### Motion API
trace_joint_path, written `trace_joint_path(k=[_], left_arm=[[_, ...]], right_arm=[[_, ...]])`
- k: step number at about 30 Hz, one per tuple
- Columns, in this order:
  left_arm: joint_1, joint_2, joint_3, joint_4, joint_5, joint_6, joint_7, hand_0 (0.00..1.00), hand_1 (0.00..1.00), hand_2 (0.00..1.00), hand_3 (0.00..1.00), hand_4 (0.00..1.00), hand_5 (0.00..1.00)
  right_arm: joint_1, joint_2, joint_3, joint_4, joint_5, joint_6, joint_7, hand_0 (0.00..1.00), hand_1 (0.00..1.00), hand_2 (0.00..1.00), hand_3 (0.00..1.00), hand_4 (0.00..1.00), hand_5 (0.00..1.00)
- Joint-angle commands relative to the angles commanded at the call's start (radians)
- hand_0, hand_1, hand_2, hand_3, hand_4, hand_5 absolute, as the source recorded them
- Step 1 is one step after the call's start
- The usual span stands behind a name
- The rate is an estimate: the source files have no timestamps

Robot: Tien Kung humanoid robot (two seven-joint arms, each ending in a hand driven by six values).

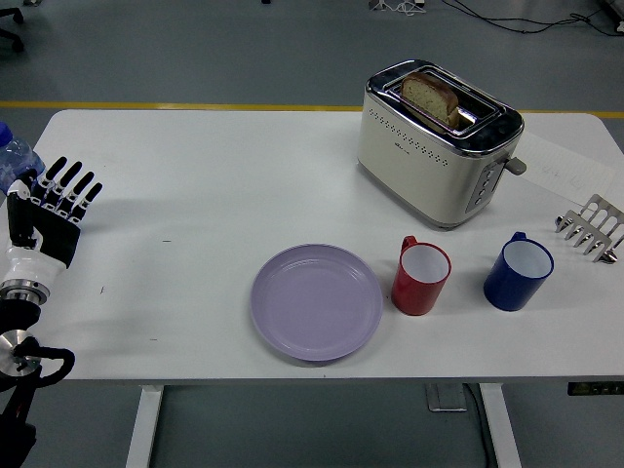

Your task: Push plate across desktop

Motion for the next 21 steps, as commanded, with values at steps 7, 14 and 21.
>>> trace_joint_path(k=[7,14,21], left_arm=[[0.023,0.021,-0.091,-0.015,-0.040,-0.052,0.180,0.689,0.723,0.714,0.674,0.484,0.953],[0.034,0.017,-0.119,-0.020,-0.052,-0.043,0.176,0.690,0.724,0.716,0.679,0.487,0.959],[0.038,0.003,-0.122,-0.020,-0.057,-0.023,0.146,0.689,0.725,0.716,0.682,0.502,0.972]], right_arm=[[0.001,0.001,0.010,0.000,-0.014,0.002,-0.002,0.514,0.479,0.580,0.541,0.155,0.287],[0.004,0.002,0.020,0.000,-0.025,0.004,-0.003,0.514,0.479,0.580,0.541,0.154,0.287],[0.005,0.002,0.027,0.000,-0.033,0.005,-0.004,0.513,0.478,0.580,0.541,0.154,0.286]])
